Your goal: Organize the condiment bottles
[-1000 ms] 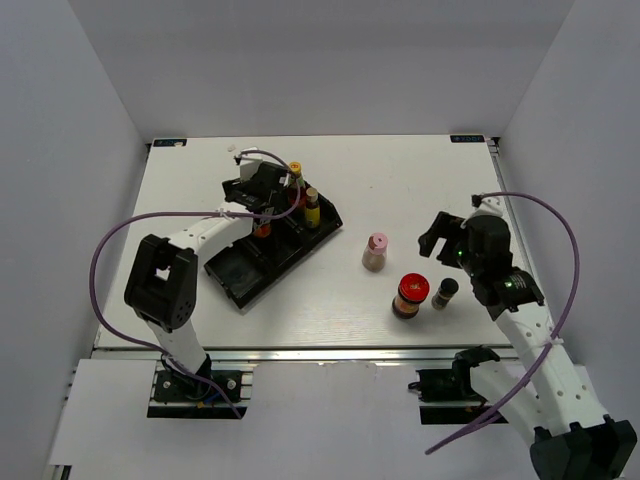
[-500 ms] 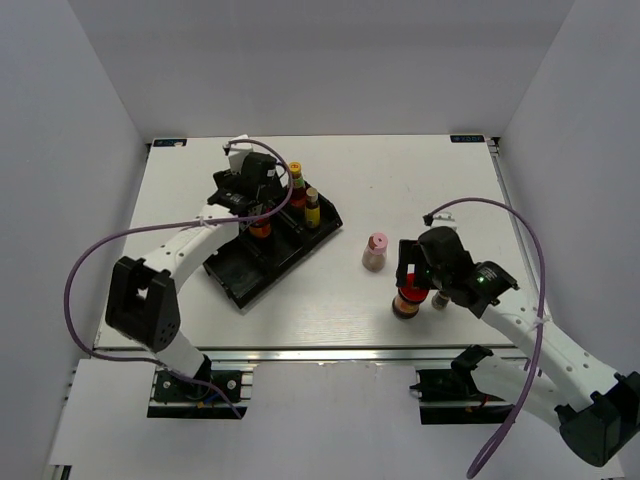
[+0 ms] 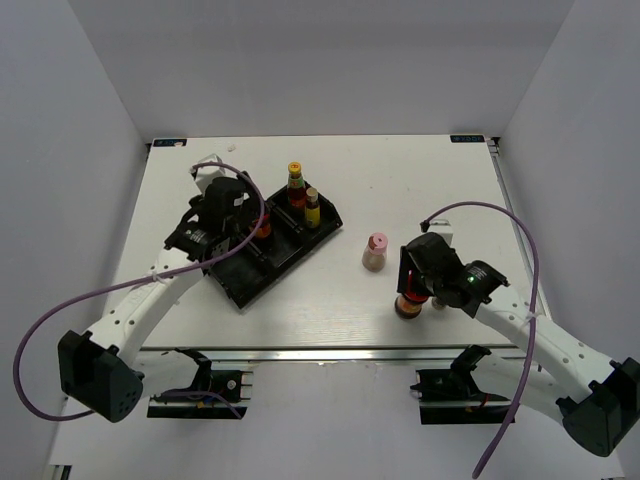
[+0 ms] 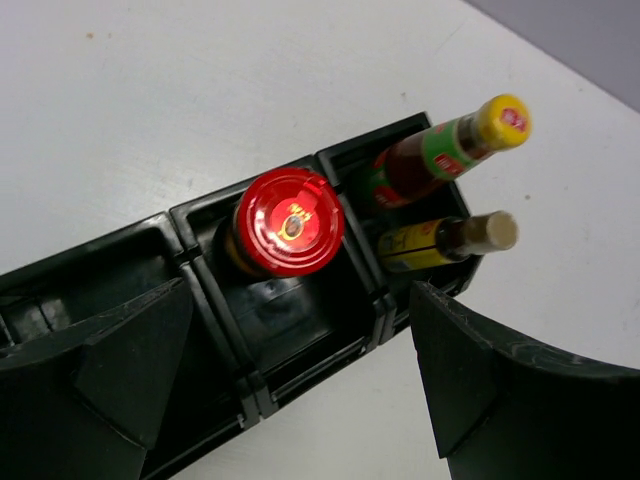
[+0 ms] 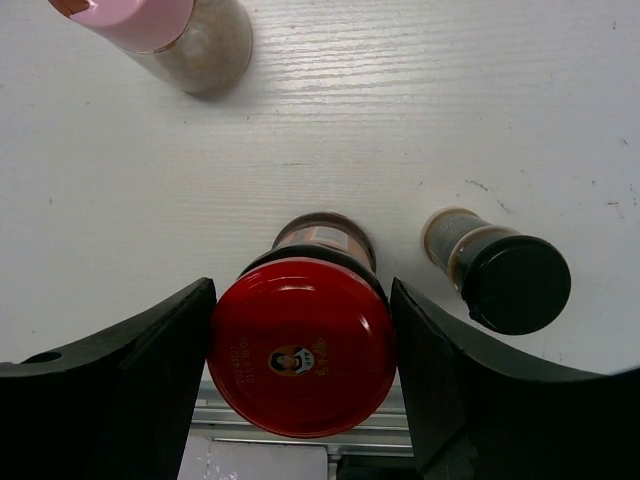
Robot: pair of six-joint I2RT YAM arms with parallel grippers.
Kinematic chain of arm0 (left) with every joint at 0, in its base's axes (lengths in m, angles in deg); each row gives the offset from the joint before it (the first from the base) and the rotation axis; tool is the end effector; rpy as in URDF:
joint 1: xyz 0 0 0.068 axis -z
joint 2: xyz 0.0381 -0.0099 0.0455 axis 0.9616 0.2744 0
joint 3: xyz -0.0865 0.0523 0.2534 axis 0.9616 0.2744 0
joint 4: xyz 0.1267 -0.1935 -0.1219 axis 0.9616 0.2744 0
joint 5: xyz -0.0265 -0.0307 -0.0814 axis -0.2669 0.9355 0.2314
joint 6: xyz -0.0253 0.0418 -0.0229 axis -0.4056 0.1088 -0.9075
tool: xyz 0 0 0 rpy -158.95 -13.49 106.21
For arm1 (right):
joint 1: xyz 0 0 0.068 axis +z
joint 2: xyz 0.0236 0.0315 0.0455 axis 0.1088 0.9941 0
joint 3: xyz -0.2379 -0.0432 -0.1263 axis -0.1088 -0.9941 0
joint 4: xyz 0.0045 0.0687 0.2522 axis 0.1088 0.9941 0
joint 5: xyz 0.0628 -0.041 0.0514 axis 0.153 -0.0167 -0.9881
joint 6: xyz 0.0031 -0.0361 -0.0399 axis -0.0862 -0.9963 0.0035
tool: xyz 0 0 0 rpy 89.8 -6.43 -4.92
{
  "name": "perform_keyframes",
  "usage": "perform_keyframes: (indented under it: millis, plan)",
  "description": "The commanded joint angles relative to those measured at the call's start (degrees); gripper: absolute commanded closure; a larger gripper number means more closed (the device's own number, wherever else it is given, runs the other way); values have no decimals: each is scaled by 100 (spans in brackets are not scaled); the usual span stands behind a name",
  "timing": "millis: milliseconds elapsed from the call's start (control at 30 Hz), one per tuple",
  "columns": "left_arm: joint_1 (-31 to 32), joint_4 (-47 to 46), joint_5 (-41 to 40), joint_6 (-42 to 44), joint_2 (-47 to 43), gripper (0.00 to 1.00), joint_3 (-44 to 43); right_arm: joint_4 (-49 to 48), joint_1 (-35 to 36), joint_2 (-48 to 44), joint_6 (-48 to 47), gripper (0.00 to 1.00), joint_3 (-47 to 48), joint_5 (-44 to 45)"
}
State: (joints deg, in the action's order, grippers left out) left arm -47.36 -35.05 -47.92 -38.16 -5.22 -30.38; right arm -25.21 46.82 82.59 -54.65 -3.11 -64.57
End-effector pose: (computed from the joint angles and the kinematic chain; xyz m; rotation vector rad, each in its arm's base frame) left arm 0.2418 -0.1039 0.3313 -0.4780 2.0244 -0.1924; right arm 0.1479 0.1074 0.2655 0.0177 2.3701 0.0875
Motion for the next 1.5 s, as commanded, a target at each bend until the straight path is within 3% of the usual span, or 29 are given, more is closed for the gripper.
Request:
perform_keyframes:
  millis: [0, 100, 400, 633, 867, 1067, 1467]
  plan:
    - [-18, 306, -131, -197, -125, 2, 193, 258, 38, -3, 126, 39, 40, 146]
    - [-26, 500, -176, -232, -134, 2, 271, 320, 64, -152, 117, 61, 128, 128]
    - [-18, 614, -237, -268, -292, 2, 377, -303, 353, -154, -638, 83, 453, -785]
    - [-18, 772, -614, -373, -784, 2, 570, -1050, 934, 971, -1191, 85, 1401, -1278]
    - [-18, 975, -817, -566, -1206, 2, 693, -1815, 1145, 2342, -1684, 87, 3086, -1436]
    - [-18, 1107, -1046, -689, -1373, 2, 790, -1859, 1189, 3782, -2053, 88, 4739, -1665]
    - [-18, 1133, -1222, -716, -1558, 2, 834, -1711, 1198, 5593, -2203, 89, 6763, -2025]
